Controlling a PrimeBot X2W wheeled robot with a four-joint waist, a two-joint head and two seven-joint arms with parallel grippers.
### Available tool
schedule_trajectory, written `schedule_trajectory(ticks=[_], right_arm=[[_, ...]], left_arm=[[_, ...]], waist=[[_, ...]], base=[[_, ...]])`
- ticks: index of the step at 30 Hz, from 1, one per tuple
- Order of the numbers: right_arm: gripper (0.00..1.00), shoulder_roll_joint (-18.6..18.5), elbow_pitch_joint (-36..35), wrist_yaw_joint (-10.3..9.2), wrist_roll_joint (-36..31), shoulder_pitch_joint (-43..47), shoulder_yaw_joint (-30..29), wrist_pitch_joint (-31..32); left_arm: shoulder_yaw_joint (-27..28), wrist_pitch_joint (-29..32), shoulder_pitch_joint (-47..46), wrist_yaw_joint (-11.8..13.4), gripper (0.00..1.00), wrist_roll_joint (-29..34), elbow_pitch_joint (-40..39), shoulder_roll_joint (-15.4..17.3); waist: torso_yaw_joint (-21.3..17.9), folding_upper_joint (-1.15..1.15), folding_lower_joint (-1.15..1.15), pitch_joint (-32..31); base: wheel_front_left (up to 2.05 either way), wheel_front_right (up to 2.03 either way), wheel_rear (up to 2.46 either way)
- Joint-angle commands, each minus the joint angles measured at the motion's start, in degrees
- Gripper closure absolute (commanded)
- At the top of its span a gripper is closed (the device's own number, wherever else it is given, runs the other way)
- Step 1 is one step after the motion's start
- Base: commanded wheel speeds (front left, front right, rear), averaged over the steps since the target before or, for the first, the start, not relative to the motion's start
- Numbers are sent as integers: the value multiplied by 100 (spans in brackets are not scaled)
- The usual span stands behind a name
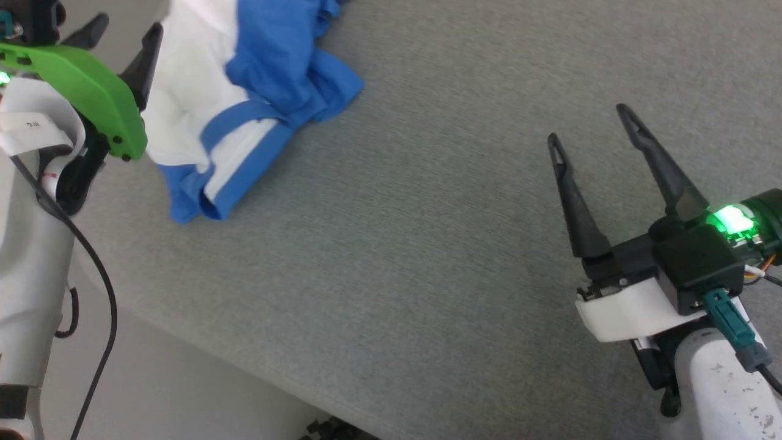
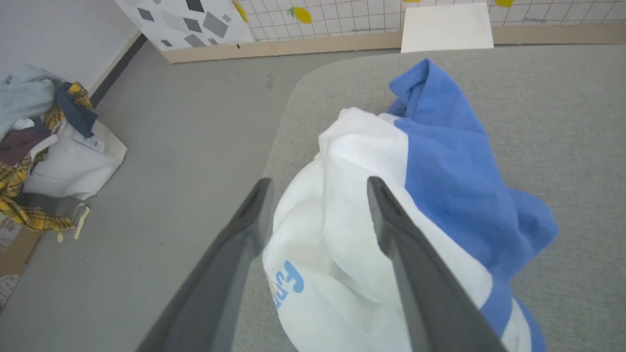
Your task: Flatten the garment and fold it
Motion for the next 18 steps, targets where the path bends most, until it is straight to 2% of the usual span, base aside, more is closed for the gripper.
schedule_trajectory(ticks=[1,8,9,10,11,18], right_arm=[[0,-33,-54,-10,-24,-89,1,27],[0,-70,-141,-10,7,-89,-19,58],[0,-72,-137,-10,13,-94,-13,53],[0,-72,-129,-10,16,-100,-5,51],[0,-68,-116,-10,21,-110,6,45],[0,-27,45,-10,85,-86,5,-35]], left_arm=[[-38,34,-90,-12,0,-92,106,42],[-231,385,0,-13,0,-355,956,47],[-259,460,22,-13,20,-376,1048,51],[-266,481,32,-12,78,-381,1110,62],[-267,489,46,-10,100,-390,1194,76],[-188,135,54,-11,100,-460,1483,242]], waist=[[-438,0,-1,435],[-734,0,-1,667],[-757,0,-1,674],[-772,0,-1,675],[-794,0,-1,666],[-860,0,-1,358]], base=[[0,0,0],[0,0,0],[0,0,0],[0,0,0],[0,0,0],[0,0,0]])
